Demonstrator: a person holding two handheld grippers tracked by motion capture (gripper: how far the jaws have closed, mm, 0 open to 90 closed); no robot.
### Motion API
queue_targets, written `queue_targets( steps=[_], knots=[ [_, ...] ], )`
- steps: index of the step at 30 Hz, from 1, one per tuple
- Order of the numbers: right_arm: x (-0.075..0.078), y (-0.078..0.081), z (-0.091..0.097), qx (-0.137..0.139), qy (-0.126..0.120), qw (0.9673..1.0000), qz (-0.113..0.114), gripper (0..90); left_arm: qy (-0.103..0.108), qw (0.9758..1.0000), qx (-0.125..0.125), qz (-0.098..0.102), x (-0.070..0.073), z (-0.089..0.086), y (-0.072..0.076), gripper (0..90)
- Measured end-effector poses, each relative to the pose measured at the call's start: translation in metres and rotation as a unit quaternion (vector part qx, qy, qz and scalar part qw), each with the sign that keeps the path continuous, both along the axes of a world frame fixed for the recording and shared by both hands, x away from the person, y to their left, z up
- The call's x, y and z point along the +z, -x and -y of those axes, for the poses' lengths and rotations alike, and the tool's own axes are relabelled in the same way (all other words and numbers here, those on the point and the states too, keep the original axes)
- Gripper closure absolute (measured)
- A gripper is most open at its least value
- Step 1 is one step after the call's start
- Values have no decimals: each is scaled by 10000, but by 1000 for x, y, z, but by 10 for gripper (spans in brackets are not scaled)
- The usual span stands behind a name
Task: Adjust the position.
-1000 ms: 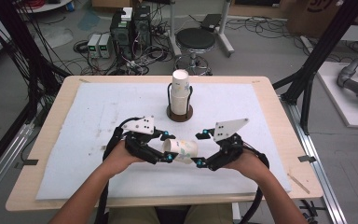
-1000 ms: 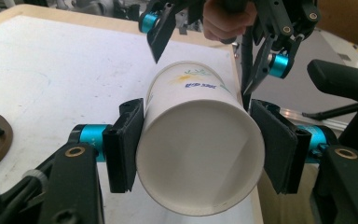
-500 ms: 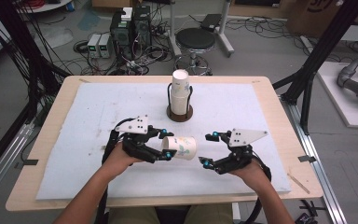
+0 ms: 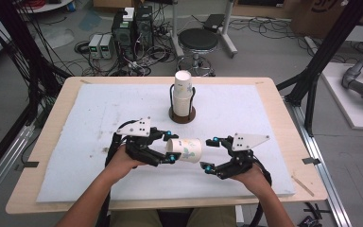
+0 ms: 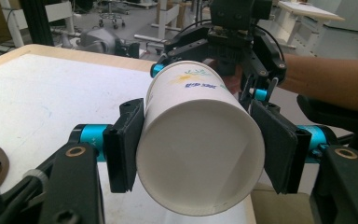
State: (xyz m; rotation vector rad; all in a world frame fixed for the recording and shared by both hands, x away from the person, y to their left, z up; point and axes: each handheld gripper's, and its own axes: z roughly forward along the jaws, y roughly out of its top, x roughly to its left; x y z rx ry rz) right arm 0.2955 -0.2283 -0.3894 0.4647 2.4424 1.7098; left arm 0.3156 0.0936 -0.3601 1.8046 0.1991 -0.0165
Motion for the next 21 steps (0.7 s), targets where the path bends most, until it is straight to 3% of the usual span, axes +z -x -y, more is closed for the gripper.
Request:
queue_targets(
  steps=[16, 21],
  knots=[
    [-1, -8, -18, 745, -90, 9971, -113, 211, 156, 9992, -367, 22, 1, 1, 5, 377],
    [-2, -9, -21, 952, -173, 9953, -27, 273, 227, 9989, -400, 2, 0, 0, 5, 377]
  ],
)
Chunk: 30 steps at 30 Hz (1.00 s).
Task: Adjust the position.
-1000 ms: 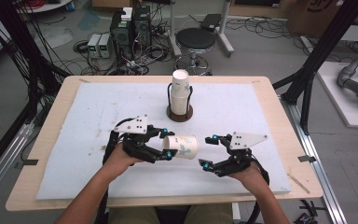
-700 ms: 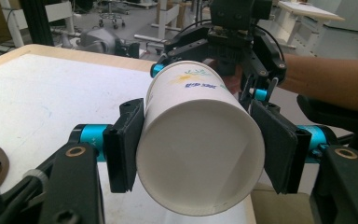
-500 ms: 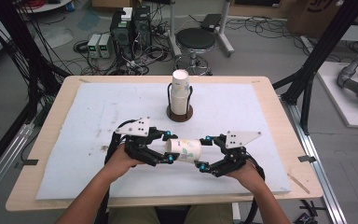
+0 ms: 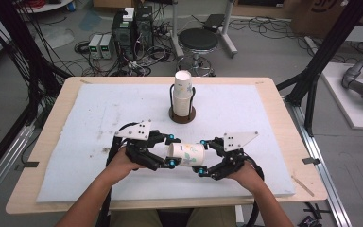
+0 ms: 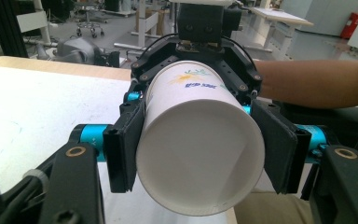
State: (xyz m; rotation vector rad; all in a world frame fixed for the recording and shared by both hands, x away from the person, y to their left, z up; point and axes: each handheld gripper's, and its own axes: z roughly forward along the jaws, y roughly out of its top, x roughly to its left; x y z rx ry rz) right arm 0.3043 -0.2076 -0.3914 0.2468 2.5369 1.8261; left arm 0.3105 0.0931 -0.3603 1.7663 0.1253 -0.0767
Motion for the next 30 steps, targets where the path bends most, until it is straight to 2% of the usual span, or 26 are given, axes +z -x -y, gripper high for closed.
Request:
queue_targets(
  steps=[7, 13, 17, 19, 20, 21, 22, 23, 30],
  knots=[
    [1, -1, 2, 103, -185, 9997, -82, 347, 174, 9998, -30, -101, -3, -4, -1, 376],
    [2, -1, 2, 129, -157, 9996, -172, 370, 183, 9997, 4, -177, -6, -5, 0, 375],
    [4, -2, 2, 92, 6, 9999, -141, 373, 1, 9998, 126, -180, -8, -4, -1, 356],
    [5, -3, 3, 111, 37, 9998, -152, 372, -210, 9988, 346, -284, -8, -2, -1, 202],
    [7, -3, 3, 97, 72, 9998, -144, 372, -229, 9984, 373, -346, -9, -2, -1, 149],
    [8, -3, 4, 86, 110, 9998, -164, 372, -268, 9983, 388, -345, -8, -3, -1, 147],
    [10, -5, 4, 58, 264, 9996, -119, 373, -274, 9983, 404, -321, -8, -4, -1, 146],
    [10, -5, 4, 58, 264, 9996, -119, 373, -278, 9982, 419, -330, -7, -6, -1, 146],
    [23, -8, 3, -22, 699, 9975, -23, 372, -499, 9975, 451, -217, 2, -10, 0, 147]
  ],
)
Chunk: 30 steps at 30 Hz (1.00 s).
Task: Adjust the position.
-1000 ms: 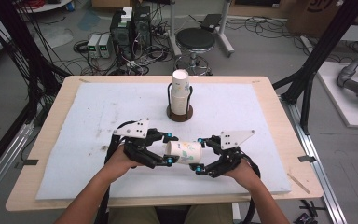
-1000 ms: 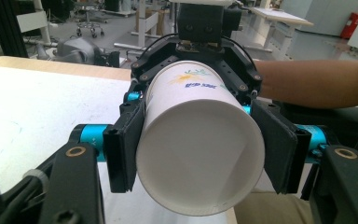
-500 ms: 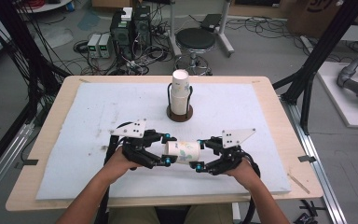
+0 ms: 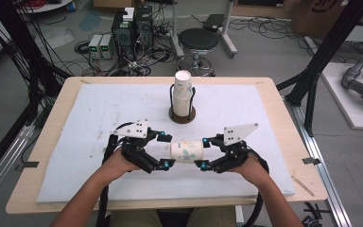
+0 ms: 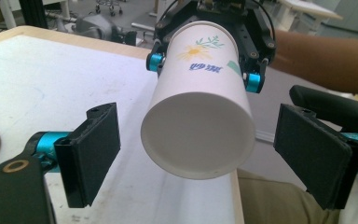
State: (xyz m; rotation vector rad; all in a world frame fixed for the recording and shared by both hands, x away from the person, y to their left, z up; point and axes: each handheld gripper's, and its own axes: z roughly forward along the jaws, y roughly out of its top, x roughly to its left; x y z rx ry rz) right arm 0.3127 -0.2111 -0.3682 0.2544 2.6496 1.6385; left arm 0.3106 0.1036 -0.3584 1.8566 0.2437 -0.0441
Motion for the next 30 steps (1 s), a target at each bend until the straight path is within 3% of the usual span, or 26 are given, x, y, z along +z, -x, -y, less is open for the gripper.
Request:
queue_targets(
  steps=[9, 15, 21, 26, 30],
  knots=[
    [17, -5, -11, 23, 676, 9976, 161, 371, -548, 9983, 174, 47, 10, 0, -2, 147],
    [25, -7, -16, 51, 938, 9953, 223, 370, -873, 9961, 114, 103, 15, 3, -3, 149],
    [32, -8, -26, 149, 1346, 9901, 363, 370, -1215, 9923, 12, 220, 19, 8, -4, 150],
    [35, -7, -32, 182, 1593, 9863, 389, 370, -1344, 9907, -3, 228, 19, 11, -5, 152],
    [40, -8, -39, 264, 1786, 9826, 445, 370, -1564, 9873, -81, 263, 20, 16, -6, 155]
  ],
)
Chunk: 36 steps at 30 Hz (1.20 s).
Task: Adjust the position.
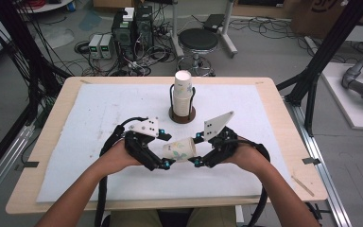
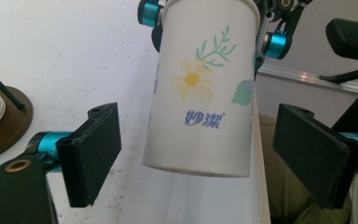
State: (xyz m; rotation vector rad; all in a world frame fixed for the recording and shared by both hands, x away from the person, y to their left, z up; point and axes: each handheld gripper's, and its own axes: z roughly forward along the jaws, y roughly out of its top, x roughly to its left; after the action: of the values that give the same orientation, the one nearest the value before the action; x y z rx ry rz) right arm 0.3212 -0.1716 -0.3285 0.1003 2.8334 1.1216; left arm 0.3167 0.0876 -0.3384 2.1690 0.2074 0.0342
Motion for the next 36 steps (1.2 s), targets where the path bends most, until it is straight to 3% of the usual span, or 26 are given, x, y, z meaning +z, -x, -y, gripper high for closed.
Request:
queue_targets(
  steps=[8, 14, 26, 28, 36],
  knots=[
    [6, 0, -14, 98, 563, 9983, 82, 369, -282, 9996, -99, 20, -2, 7, -1, 175],
    [10, 0, -21, 157, 764, 9969, 113, 369, -412, 9990, -186, 13, -3, 13, -1, 194],
    [9, 4, -37, 278, 1378, 9899, 162, 365, -828, 9961, -298, -44, -9, 21, -4, 265],
    [7, 4, -40, 286, 1551, 9874, 151, 365, -791, 9963, -333, -101, -11, 23, -4, 294],
    [4, 5, -43, 293, 1697, 9850, 103, 365, -804, 9956, -430, -213, -16, 26, -3, 369]
  ],
)
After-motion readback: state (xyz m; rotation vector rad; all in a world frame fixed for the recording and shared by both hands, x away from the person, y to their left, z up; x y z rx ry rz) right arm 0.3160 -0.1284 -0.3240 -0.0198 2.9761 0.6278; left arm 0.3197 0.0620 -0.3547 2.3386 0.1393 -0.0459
